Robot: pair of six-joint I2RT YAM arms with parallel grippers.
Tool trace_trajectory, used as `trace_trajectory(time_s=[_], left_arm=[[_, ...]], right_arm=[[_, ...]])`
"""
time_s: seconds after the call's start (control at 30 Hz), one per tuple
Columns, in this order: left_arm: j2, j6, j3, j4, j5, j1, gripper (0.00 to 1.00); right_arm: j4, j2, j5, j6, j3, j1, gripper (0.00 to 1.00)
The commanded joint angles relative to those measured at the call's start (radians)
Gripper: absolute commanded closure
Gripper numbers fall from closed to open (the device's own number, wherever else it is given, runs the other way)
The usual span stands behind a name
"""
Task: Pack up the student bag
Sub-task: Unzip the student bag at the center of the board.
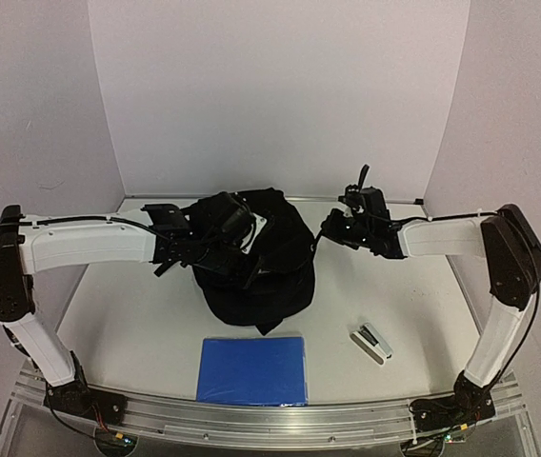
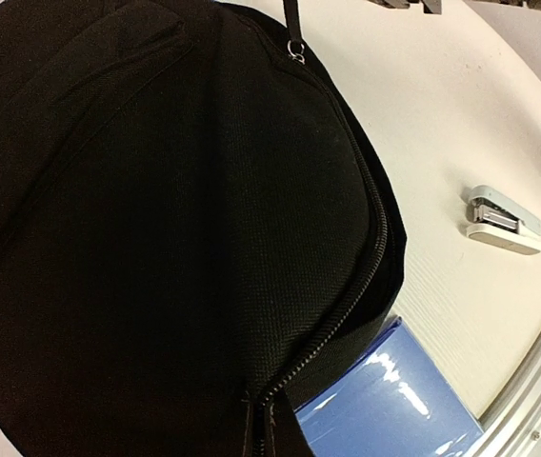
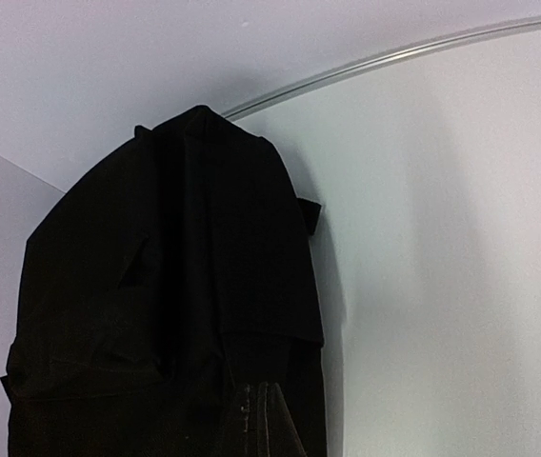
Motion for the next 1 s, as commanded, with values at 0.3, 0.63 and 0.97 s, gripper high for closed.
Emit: trace_trajectory(time_s=[0.3,0.63,0.97], left_arm=[[-0.053,-0.021,0.051,0.037,0.273,0.143,1.00],[0.079,0.016,0.223,0.015,0.415,0.368,1.00],[0.325,-0.008,0.515,0.044,0.561,0.592,1.00]], right_arm=[[0.057,0.176,-0.080,-0.078,0.243,-0.062,1.00],[0.059,0.076,-0.224,-0.109,0.209,-0.064,0.70],[0.049,-0.200,-0.335,-0.061,-0.092,-0.064,0.41]])
